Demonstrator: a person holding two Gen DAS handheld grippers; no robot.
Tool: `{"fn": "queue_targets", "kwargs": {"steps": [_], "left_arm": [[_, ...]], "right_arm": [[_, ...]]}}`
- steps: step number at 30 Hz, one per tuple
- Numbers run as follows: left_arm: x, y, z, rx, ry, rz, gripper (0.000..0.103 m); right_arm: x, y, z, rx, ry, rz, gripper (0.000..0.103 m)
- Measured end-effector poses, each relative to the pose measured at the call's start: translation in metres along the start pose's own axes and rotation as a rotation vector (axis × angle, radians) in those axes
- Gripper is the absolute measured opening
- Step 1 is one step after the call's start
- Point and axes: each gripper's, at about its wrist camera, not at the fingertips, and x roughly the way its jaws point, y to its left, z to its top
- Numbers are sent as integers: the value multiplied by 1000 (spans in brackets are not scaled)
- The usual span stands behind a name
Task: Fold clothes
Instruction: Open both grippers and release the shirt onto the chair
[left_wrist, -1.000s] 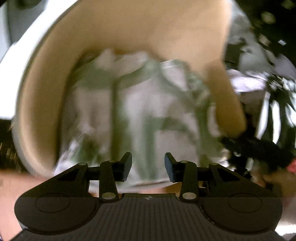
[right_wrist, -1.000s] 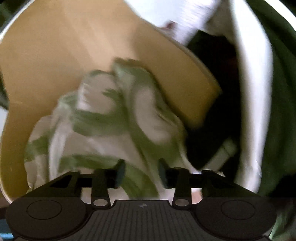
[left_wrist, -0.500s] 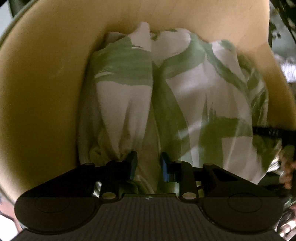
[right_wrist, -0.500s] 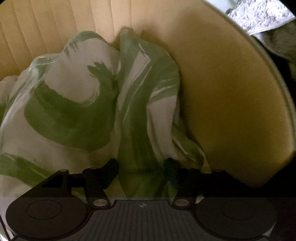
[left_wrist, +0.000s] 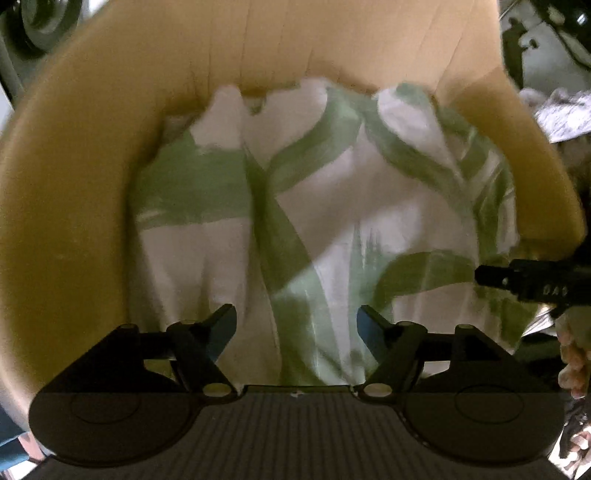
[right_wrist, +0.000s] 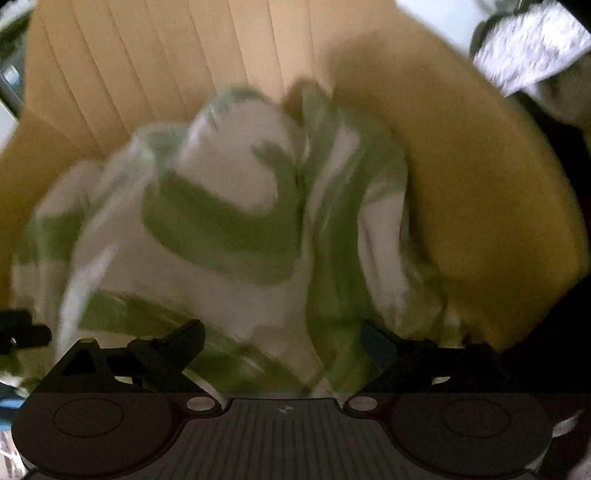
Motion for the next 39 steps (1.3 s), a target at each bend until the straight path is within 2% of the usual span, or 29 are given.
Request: {"fn": "queue_targets", "kwargs": {"steps": [1,2,3,4,6,12,20,24,30,35,39], "left_arm": [[10,0,1,4,21,11,77],[18,0,2,6,37,16,80],[24,0,3,10,45,16,88],[28,-1,4,16,46,12,96],[35,-3,5,25,52,11,103],[39,-9,3,28,49,56,103],[35,-3,4,9,61,49,103],[33,-1,5,8,74,46,103],[18,-1,6,3,102,30,102],[-3,-5,0,6,115,8,102],[-2,-10,-16,19,139,-1,103]], "right_arm": [[10,2,1,-12,15,-15,92],[17,3,-1,-26,19,-24,100],[23,4,-3,-44,20,-29,102],[29,5,-5,-62,21,-33,102],[36,5,-3,-94,29,-34,102],[38,4,-6,-135,15,-33,102],[29,0,-14,-109,-21,-34,102],[24,6,-31,-102,-44,-36,102],[22,5,-18,-82,60,-43,102],[-19,3,-29,-17,6,64,102],[-23,13,-49,-55,43,57,102]]}}
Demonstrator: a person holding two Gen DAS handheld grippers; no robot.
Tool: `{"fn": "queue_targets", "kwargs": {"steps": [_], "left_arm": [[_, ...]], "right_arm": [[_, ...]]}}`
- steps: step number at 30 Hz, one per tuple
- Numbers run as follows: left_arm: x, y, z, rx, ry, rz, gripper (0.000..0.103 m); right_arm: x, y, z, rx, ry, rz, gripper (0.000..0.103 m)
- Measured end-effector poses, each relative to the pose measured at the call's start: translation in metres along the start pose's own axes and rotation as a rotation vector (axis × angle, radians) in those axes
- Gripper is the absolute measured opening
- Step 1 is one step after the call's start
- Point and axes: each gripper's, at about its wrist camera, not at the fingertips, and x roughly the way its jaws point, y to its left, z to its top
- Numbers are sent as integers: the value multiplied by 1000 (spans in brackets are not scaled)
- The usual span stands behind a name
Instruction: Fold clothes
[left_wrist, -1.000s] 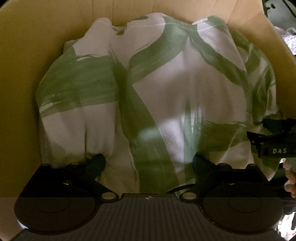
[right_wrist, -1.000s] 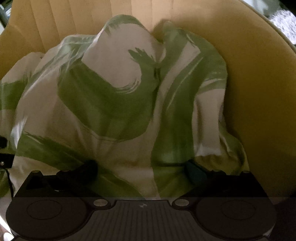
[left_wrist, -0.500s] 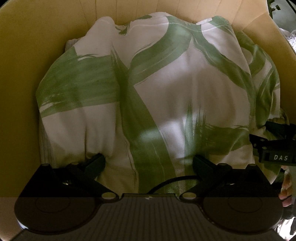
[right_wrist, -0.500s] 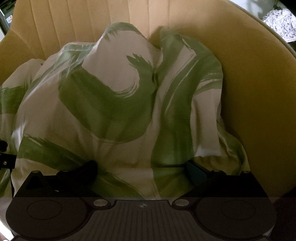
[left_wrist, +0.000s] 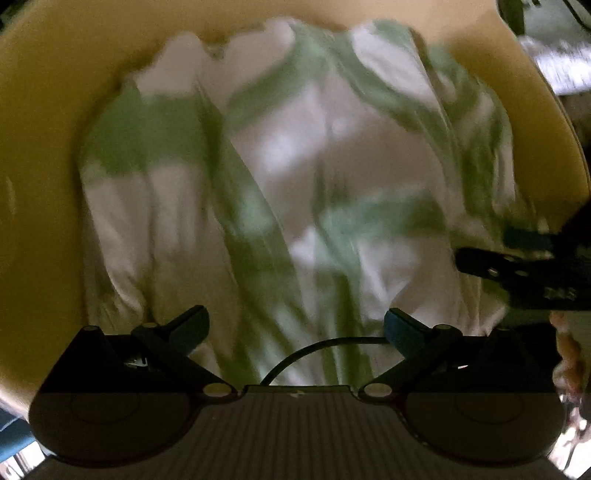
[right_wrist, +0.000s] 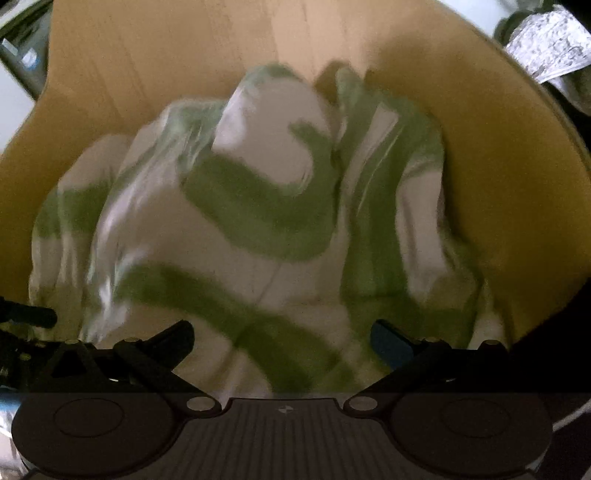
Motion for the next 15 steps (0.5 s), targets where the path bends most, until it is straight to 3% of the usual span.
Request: {"fn": "queue_targets", "kwargs": {"steps": [8,15], "left_arm": [[31,-3,2,49,27,32,103],[25,2,2,49,-12,40,103]], "right_arm": [[36,19,-10,-125,-5,-83,102],[37,22,-20,-194,-47,-114,102]]}}
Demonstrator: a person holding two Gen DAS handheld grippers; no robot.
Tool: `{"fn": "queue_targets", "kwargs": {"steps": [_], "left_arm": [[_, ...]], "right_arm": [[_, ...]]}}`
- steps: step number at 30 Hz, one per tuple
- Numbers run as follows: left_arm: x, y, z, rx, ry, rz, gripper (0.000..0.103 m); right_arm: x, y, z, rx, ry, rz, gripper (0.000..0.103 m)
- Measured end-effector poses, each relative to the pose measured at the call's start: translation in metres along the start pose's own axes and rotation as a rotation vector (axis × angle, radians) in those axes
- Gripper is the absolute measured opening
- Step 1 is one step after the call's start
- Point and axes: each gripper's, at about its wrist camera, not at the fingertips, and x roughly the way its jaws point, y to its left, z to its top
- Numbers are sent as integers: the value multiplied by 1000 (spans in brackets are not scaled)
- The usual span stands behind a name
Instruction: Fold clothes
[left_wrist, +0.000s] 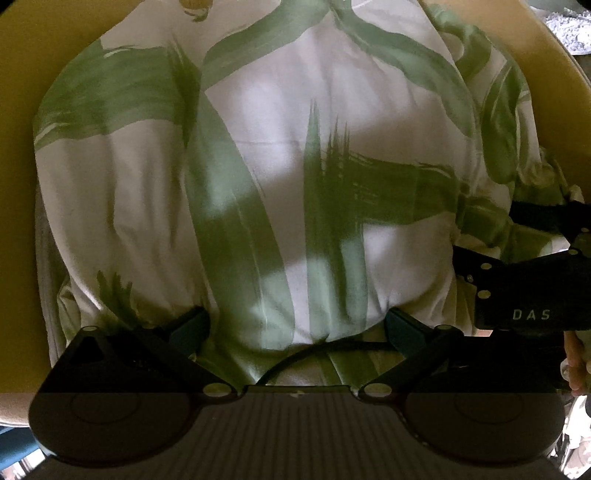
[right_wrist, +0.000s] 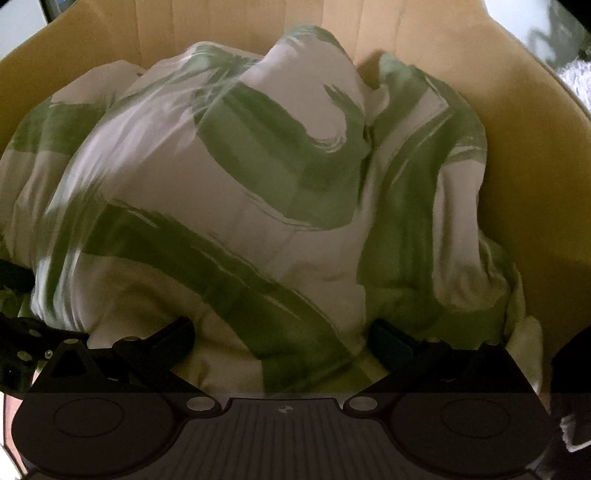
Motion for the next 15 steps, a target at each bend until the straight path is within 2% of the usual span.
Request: {"fn": "queue_targets", "kwargs": {"steps": [8,13,15], "left_arm": [[-6,11,9,-12,5,-13,103],[-10,20,28,-40,71,-31,103],[-15,23,35,-55,97,-27,103]], "right_arm": [[2,-2,3,17,26,25,102],[5,4,9,21,65,30,102],[9,11,27,22,81,28,102]]}}
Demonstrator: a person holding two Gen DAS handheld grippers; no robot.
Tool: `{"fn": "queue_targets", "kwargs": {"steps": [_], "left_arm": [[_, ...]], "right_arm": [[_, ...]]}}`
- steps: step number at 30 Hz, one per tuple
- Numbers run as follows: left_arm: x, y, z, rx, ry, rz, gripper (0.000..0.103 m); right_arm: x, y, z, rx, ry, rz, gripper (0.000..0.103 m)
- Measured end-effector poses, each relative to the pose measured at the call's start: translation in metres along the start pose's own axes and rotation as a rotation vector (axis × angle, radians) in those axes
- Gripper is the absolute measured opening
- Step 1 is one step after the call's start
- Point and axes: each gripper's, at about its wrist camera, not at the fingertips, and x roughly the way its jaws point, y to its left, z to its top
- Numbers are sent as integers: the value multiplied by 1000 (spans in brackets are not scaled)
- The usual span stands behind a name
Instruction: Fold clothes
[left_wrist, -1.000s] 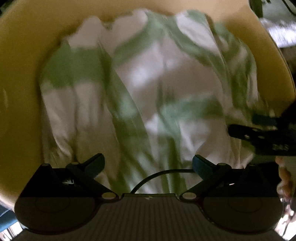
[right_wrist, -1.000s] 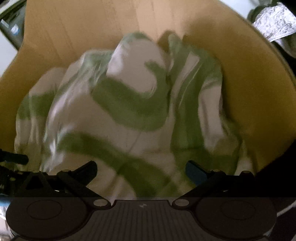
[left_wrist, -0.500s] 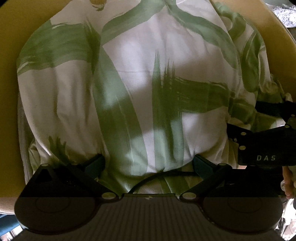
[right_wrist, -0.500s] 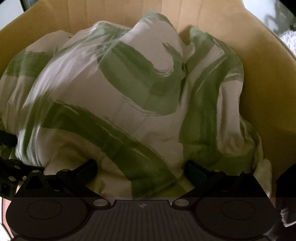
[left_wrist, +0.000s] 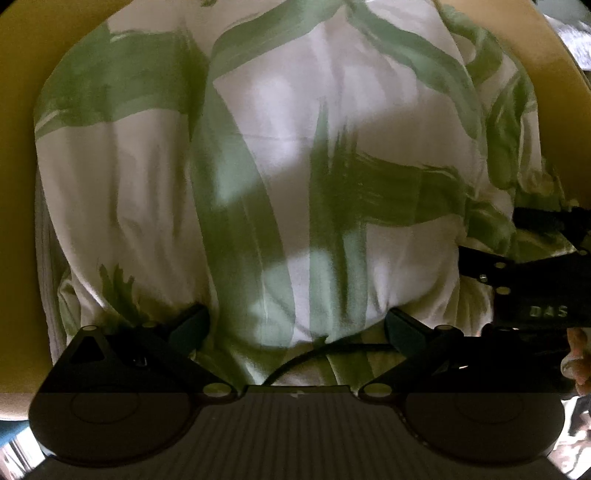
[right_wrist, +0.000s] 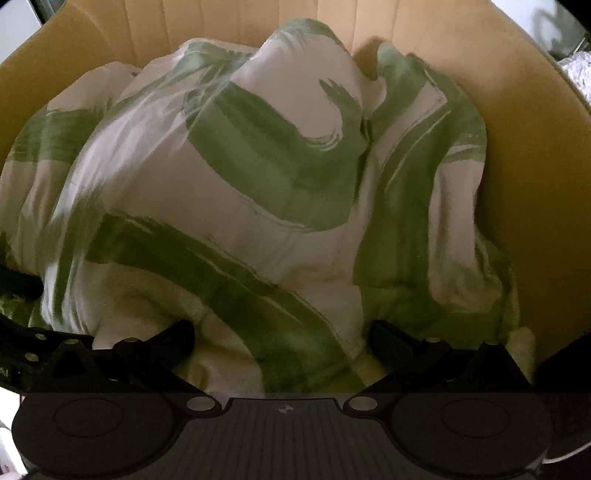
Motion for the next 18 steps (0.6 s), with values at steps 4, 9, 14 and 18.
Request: {"fn": "queue_targets", "kwargs": {"steps": [4,9,14,18], "left_arm": [[-31,-21,4,16,-30,127,103],[-92,-61,-1,32,-139,308,103],[-141,-127,-28,29,-224,294,103],[-174,-137,-32,-5,-254,239,102]], "right_arm": [[-33,-3,6,-11,-48,39,102],[-81,-8,14,-37,-94,70,102],[-157,-24,12,-29,-155,87,102],[-206,-33,6,23,-174,107,102]]}}
